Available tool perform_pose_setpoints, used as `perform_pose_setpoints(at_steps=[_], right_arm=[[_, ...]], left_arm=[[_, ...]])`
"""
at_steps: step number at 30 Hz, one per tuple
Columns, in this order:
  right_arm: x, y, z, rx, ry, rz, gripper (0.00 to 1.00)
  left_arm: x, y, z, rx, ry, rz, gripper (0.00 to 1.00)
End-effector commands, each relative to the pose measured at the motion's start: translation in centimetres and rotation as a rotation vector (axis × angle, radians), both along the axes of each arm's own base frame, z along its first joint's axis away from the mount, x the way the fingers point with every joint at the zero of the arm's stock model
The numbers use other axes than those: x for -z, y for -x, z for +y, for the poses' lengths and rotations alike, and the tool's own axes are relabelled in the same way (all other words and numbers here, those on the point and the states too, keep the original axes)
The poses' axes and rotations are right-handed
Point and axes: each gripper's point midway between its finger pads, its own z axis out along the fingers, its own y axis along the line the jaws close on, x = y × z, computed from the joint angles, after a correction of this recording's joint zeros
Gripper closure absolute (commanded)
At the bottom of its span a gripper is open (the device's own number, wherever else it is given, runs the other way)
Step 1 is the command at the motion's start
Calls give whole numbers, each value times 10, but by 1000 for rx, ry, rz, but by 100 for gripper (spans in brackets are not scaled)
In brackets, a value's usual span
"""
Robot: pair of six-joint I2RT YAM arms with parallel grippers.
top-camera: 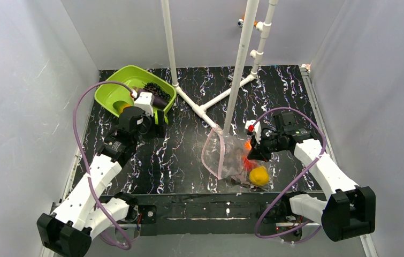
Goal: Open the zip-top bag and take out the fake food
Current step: Place the fake fruit in the bin.
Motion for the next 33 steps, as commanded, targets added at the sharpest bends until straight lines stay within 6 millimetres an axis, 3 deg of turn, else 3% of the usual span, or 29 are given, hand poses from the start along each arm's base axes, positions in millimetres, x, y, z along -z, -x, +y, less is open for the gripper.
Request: perform_pose_setpoints(at_steps=[1, 15, 33], right_arm=[[-2, -3, 0, -2, -4, -23, 99], [-2, -3, 0, -1, -2, -26, 99], [-3, -4, -1, -2, -2, -38, 99]], left_arm=[[-5, -11, 3, -24, 59, -20, 100], [2, -40, 25, -139, 149, 17, 100], [11, -63, 35, -181, 194, 75, 100]])
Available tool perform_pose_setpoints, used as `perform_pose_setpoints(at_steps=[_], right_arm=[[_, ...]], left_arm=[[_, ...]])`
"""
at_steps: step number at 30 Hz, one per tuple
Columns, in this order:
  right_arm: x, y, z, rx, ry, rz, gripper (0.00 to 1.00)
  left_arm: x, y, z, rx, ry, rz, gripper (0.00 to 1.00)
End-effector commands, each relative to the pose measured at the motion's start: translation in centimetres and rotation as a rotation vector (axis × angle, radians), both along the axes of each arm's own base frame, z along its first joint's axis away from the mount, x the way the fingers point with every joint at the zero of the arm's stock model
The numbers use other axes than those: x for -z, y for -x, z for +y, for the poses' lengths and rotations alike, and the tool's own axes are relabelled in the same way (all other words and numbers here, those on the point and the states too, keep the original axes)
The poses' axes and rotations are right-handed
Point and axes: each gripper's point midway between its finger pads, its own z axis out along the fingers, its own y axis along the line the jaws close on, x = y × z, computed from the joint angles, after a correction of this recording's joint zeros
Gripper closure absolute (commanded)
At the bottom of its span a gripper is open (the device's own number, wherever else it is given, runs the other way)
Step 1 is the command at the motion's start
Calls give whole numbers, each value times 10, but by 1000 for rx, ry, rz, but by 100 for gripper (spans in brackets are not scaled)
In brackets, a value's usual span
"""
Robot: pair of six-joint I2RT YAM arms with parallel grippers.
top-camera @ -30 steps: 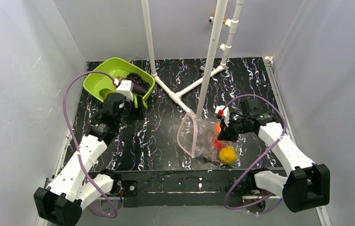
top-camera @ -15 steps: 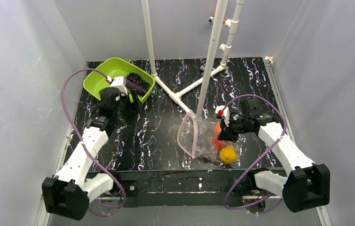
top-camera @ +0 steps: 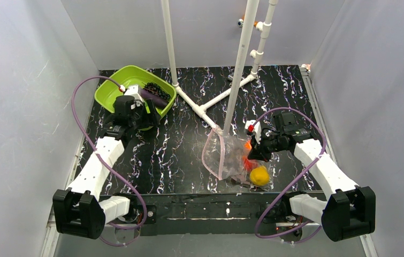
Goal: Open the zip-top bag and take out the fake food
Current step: Place the fake fruit in the bin.
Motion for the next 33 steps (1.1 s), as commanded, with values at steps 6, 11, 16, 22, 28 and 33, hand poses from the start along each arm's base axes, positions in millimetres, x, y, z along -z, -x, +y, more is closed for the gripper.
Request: perform_pose_setpoints(at_steps=[6, 11, 16, 22, 28, 33], right_arm=[[-3, -3, 0, -5, -7, -36, 99], [-4, -3, 0, -7, -7, -38, 99], [-4, -3, 0, -8, -8, -39, 99], [-5, -2, 0, -9, -8, -40, 99], [-5, -2, 0, -9, -10, -42, 99], [-5, -2, 0, -11, -9, -41, 99]], left_arm=[[-24, -17, 3, -15, 30, -53, 100], [-22, -22, 6, -20, 33, -49, 100], [-23, -27, 10, -36, 34, -49, 100], [-22, -39, 16, -62, 42, -40, 100], [-14, -57, 32, -131, 18, -15, 100], [3, -80, 55, -258, 22, 37, 100]])
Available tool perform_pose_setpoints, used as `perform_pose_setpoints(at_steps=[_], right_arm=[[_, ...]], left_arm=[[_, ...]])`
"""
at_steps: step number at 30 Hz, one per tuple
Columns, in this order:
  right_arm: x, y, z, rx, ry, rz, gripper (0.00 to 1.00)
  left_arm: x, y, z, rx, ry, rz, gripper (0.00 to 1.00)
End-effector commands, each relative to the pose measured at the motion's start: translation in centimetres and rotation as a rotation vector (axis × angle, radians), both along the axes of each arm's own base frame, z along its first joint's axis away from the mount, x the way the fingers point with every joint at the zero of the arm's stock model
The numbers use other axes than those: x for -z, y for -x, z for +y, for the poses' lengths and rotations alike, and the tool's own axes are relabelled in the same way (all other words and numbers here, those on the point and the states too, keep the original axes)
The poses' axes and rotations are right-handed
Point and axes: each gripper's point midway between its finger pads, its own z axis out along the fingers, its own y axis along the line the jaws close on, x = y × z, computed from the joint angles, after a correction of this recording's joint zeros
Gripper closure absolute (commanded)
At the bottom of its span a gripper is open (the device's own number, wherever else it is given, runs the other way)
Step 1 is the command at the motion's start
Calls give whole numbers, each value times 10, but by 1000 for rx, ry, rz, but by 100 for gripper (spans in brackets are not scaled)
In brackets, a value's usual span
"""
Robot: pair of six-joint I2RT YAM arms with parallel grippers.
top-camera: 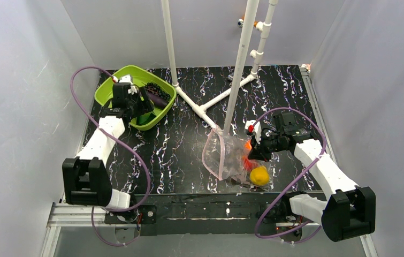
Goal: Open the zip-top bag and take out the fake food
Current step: Place the fake fruit in the bin.
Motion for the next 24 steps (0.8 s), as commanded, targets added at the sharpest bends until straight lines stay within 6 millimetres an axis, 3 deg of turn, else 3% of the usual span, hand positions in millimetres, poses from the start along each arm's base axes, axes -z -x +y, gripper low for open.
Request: perform_pose_setpoints(at_steps=[1, 4, 7, 12, 15, 18, 24], right_arm=[[-5, -2, 1, -10, -13, -37, 99], [-5, -2, 1, -9, -12, -36, 99], [-5, -2, 1, -10, -12, -33, 99], [-5, -2, 1, -10, -13, -34, 99], [-5, -2, 1, -9, -12, -33, 99], [-4, -2, 1, -11, -12, -34, 99], [-4, -1, 1, -12, -11, -32, 99]], left_arm=[[-7, -27, 25, -132, 5, -10, 100], [2, -37, 36, -187, 24, 26, 100], [10, -47, 58, -262, 57, 46, 90], [19, -64, 75, -307, 73, 70, 69], [22, -72, 81, -316, 58, 90, 41], [23, -78, 86, -325, 46, 103, 3], [15, -76, 91, -340, 28, 91, 2]])
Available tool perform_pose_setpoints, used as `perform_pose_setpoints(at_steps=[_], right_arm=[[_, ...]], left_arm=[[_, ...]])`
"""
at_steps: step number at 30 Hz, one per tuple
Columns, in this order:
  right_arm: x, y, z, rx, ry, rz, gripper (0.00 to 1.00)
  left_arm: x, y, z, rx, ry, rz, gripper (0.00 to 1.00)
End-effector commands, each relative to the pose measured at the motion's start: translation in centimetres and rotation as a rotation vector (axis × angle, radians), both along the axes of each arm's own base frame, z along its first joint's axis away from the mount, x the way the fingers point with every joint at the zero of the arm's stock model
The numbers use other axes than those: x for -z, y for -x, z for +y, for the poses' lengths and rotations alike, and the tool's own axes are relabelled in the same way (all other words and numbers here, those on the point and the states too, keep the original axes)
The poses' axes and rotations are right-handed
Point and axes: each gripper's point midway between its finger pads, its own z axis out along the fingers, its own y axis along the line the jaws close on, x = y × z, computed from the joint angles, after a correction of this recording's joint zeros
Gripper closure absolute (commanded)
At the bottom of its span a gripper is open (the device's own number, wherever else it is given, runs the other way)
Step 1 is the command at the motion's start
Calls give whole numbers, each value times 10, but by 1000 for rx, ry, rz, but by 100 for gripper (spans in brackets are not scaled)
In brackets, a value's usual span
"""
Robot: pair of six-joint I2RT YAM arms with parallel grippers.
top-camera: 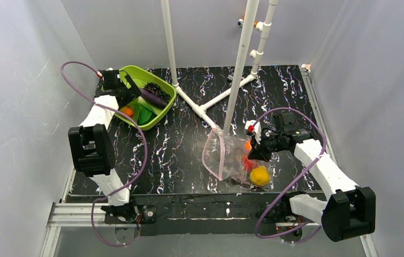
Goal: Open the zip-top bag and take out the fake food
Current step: Place the fake fruit in the bin.
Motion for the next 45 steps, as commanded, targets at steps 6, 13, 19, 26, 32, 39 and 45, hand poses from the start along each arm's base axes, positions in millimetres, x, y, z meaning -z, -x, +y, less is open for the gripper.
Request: perform_pose_setpoints(at_steps=[6, 13, 19, 26, 32, 39, 45], right_arm=[[-5, -1, 0, -7, -11, -33, 99], [-7, -1, 0, -5, -13, -41, 99], [-9, -1, 0, -5, -17, -44, 99], [-10, -1, 0, -2, -24, -42, 99], [-12, 0, -1, -2, -26, -41, 99], [-13, 2, -1, -12, -31, -35, 98], [-13, 4, -2, -20, -32, -30, 98]], left_arm=[[-43, 11, 1, 15, -27, -85, 2], [-57, 36, -38, 167, 112, -184, 2], [-67, 67, -77, 288, 275, -226, 2], [-83, 115, -121, 441, 380, -259, 2], [-84, 157, -170, 610, 426, -229, 2], [-86, 191, -203, 728, 460, -203, 2], [-85, 214, -225, 805, 481, -176, 2]])
